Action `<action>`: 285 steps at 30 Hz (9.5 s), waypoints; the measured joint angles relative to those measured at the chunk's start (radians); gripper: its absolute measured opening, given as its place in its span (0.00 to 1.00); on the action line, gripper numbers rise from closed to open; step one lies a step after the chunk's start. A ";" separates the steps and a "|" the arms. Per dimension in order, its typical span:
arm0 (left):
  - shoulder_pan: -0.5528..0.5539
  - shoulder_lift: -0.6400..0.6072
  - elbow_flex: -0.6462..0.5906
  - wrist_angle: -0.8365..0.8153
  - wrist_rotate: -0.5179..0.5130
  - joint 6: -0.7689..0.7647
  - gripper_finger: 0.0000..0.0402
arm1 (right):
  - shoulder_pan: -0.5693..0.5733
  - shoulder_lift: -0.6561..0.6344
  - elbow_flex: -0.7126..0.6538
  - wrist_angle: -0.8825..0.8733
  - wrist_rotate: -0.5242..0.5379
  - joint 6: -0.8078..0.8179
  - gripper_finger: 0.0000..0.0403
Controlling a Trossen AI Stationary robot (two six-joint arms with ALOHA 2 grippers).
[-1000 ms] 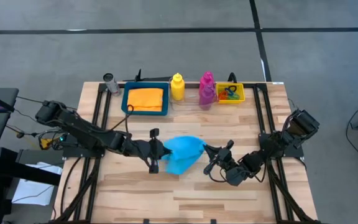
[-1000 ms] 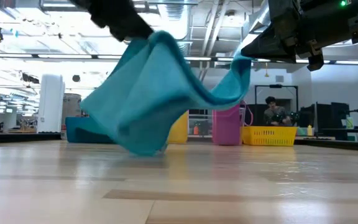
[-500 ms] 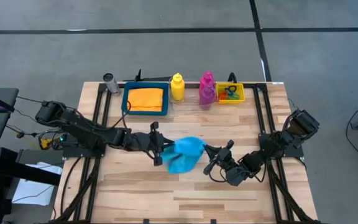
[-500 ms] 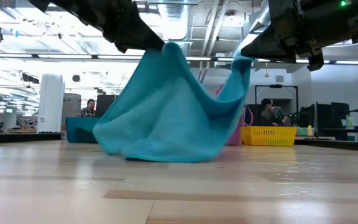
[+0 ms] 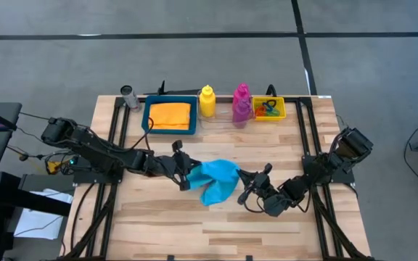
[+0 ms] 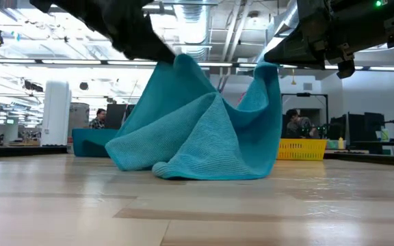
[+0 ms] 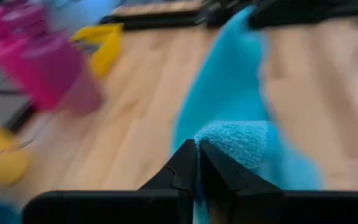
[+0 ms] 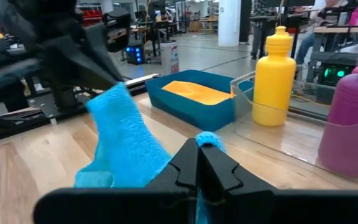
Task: Pick & Place Sports Items
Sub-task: Fold the blue towel
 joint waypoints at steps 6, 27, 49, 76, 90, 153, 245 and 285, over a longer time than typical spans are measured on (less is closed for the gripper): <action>0.001 0.000 0.000 -0.102 -0.197 -0.045 0.01 | 0.000 0.000 0.000 -0.006 -0.021 0.000 0.00; -0.002 -0.230 0.001 -0.198 -0.218 -0.142 0.18 | 0.000 0.000 0.000 -0.021 -0.021 0.000 0.00; -0.001 0.262 0.000 -0.288 -0.062 0.067 0.46 | -0.039 0.000 0.000 -0.018 -0.098 0.000 0.00; -0.074 0.333 0.000 -0.080 -0.020 -0.110 0.74 | -0.040 0.000 0.000 -0.021 -0.106 0.000 0.00; -0.058 0.333 0.000 -0.045 -0.192 -0.128 0.74 | -0.040 0.000 0.000 -0.022 -0.107 0.000 0.00; -0.071 0.166 0.001 -0.216 0.006 -0.365 0.74 | -0.045 0.000 -0.001 -0.044 -0.140 0.023 0.00; -0.032 0.344 0.000 -0.039 -0.015 -0.152 0.00 | -0.045 0.000 0.000 -0.045 -0.148 0.023 0.00; -0.031 0.344 0.000 -0.044 -0.051 -0.225 0.53 | -0.045 0.000 0.000 -0.045 -0.148 0.022 0.00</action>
